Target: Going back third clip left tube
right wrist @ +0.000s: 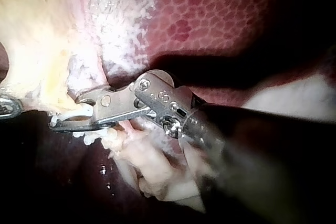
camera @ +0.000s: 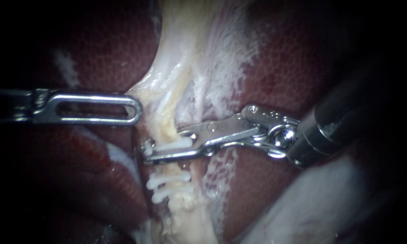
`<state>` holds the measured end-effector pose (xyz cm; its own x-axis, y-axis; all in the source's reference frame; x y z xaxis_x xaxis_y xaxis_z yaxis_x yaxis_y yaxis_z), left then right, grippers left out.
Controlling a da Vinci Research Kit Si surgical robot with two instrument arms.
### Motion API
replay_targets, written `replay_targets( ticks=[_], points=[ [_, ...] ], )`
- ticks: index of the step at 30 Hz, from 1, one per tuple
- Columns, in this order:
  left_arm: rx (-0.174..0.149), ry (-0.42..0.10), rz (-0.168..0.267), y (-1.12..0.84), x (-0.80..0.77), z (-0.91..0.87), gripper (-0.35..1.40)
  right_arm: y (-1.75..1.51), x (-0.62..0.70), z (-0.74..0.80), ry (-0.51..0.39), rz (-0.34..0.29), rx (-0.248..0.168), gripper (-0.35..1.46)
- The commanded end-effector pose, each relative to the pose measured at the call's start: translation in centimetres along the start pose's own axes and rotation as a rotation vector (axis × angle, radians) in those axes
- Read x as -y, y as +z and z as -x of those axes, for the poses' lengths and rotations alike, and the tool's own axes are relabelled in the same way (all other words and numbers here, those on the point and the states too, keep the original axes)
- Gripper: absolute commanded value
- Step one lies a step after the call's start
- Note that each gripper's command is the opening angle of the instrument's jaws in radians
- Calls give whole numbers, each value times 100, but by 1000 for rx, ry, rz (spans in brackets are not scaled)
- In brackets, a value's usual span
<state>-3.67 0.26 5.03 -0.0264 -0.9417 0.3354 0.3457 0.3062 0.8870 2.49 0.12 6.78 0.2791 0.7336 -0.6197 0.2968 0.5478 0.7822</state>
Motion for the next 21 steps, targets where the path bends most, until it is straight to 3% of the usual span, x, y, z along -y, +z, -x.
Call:
replay_targets(
  ticks=[1, 14, 15, 18, 21],
  points=[
    [0, 0, 0, 0, 0, 0, -35, 0, 0, 0, 0, -1, 0, -35],
    [0, 0, 0, 0, 0, 0, -35, 1, 3, -1, 0, -11, 3, -35],
    [0, 0, 0, 0, 0, 0, -35, 1, 4, -1, -11, -11, 4, -22],
    [0, 1, 0, 0, 0, 0, -35, 3, 7, -3, -155, -23, -13, 30],
    [0, 1, 0, 1, 0, -1, -35, 5, 9, -6, -172, -24, -18, 51]
  ],
)
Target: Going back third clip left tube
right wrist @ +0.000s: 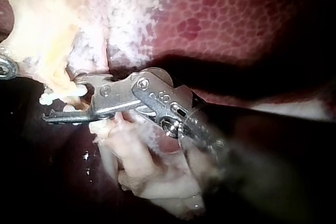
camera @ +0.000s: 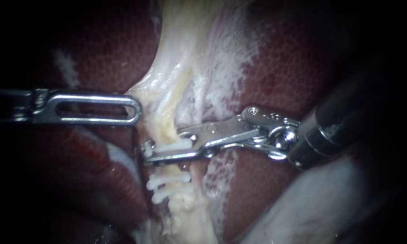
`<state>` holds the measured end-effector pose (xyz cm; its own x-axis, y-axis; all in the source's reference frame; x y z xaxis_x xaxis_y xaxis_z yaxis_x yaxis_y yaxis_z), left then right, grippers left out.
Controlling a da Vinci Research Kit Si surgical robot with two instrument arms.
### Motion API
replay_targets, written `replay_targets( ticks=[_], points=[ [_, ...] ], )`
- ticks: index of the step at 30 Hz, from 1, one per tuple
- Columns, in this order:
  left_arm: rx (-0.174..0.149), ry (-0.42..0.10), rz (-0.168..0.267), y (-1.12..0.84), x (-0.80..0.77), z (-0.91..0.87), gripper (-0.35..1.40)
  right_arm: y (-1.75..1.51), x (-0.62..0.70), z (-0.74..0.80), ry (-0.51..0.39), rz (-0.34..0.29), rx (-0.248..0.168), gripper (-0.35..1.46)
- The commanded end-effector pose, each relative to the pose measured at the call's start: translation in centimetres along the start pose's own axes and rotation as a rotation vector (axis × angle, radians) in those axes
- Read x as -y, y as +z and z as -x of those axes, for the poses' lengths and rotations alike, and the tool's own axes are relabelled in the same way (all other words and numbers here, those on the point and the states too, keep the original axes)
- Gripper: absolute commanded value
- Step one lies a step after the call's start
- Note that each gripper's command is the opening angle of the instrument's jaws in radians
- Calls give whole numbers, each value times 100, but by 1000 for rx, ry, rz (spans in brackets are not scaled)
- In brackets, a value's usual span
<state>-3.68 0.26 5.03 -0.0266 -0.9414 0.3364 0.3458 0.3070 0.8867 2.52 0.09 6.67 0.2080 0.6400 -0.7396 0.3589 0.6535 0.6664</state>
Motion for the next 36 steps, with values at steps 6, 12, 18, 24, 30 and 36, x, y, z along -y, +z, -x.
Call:
replay_targets(
  ticks=[6, 12, 18, 24, 30, 36],
  points=[
    [0, 0, 1, 1, 0, -1, -35, 2, 3, -3, -57, 89, -6, 60],
    [0, 0, 1, 1, 0, -1, -35, -2, 1, -1, -104, 90, 1, 60],
    [0, 0, 1, 0, 0, -1, -35, -15, 3, 3, -110, 95, 2, 60],
    [0, 0, 0, 1, 0, -1, -35, -36, 9, 5, -111, 110, 2, 60],
    [0, 1, 0, 1, -3, -2, -35, -66, 22, 4, -132, 131, 4, 60],
    [0, 2, 1, 4, -6, -4, -35, -102, 44, 7, -175, 182, 12, 60]
  ],
)
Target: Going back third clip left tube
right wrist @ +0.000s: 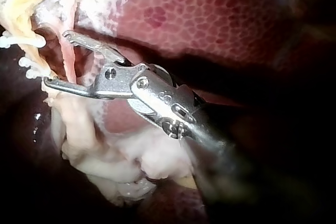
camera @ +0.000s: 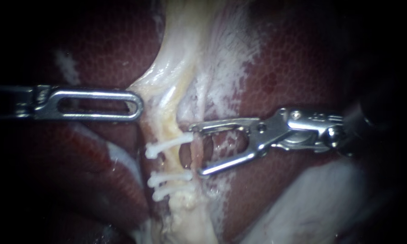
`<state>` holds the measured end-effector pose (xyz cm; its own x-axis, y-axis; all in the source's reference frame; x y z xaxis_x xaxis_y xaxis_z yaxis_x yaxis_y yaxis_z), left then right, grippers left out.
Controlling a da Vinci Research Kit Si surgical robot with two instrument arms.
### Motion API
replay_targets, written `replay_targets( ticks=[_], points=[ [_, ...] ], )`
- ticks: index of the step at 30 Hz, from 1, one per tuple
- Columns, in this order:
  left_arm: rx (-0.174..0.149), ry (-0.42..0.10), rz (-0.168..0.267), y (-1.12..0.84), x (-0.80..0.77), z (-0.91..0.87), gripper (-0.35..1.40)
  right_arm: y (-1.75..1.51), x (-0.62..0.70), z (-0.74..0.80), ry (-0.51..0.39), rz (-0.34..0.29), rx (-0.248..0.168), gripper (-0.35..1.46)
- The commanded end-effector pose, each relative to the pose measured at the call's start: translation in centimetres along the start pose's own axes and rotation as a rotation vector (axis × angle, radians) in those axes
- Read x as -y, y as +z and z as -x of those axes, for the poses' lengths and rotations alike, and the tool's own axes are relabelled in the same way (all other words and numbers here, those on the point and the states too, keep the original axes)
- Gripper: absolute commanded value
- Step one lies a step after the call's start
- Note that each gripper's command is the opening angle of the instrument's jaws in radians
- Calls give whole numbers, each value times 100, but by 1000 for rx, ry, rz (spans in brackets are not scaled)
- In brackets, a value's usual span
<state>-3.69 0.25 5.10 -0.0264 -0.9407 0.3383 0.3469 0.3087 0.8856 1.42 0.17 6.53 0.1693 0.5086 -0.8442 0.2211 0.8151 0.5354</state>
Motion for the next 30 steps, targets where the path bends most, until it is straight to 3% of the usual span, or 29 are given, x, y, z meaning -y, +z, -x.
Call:
replay_targets(
  ticks=[1, 7, 18, 30],
  points=[
    [0, 0, 0, 0, -1, 0, -35, -5, 3, 0, -6, 8, 1, 60],
    [0, 1, 0, 1, -3, 0, -35, -38, 19, -11, -48, 39, 10, 60],
    [0, 1, 0, 2, -13, 0, -35, -68, 37, -61, -100, 30, 12, 60],
    [1, 2, 1, 5, -13, 0, -35, -72, 46, -76, -105, 26, 11, 60]
  ],
)
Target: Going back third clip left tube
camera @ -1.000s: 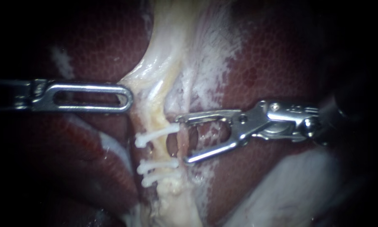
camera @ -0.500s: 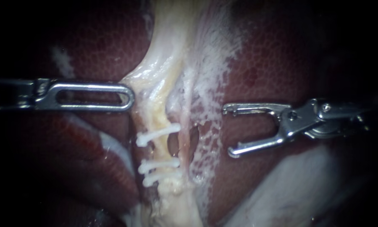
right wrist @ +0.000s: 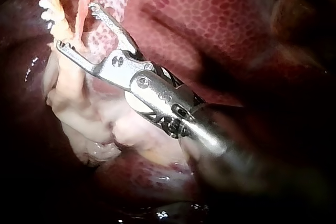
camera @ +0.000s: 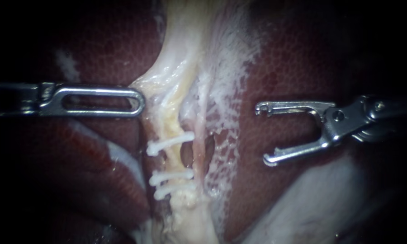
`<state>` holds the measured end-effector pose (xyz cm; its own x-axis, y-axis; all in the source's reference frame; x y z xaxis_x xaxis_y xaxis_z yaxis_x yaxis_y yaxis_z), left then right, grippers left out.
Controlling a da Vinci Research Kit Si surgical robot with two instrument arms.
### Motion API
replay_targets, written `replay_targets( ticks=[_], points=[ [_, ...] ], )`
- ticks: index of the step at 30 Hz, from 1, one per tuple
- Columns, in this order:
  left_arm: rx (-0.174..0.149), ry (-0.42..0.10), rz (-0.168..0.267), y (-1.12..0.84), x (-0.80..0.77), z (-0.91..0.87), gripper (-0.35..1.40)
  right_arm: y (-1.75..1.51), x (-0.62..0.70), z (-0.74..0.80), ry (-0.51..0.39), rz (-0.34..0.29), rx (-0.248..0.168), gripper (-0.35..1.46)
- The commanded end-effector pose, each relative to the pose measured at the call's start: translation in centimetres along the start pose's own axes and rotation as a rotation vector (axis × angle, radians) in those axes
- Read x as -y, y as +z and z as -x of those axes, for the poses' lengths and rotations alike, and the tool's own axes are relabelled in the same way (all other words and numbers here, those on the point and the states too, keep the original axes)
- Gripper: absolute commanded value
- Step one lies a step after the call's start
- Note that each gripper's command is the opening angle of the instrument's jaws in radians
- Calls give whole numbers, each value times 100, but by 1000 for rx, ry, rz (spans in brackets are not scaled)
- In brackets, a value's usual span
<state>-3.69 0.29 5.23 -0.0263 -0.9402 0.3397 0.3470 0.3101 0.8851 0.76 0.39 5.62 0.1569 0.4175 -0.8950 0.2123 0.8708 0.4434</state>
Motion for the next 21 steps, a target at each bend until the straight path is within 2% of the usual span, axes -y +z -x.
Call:
replay_targets(
  ticks=[1, 9, 21],
  points=[
    [1, 0, 1, 0, 0, 0, -35, 0, 1, 0, 0, 0, 0, 60],
    [3, 2, 4, 7, -2, -3, -35, 1, 0, -3, 2, 1, 0, 60],
    [-1, 12, 17, 31, -18, -17, -35, 4, 0, -3, 1, 2, 0, 60]
  ],
)
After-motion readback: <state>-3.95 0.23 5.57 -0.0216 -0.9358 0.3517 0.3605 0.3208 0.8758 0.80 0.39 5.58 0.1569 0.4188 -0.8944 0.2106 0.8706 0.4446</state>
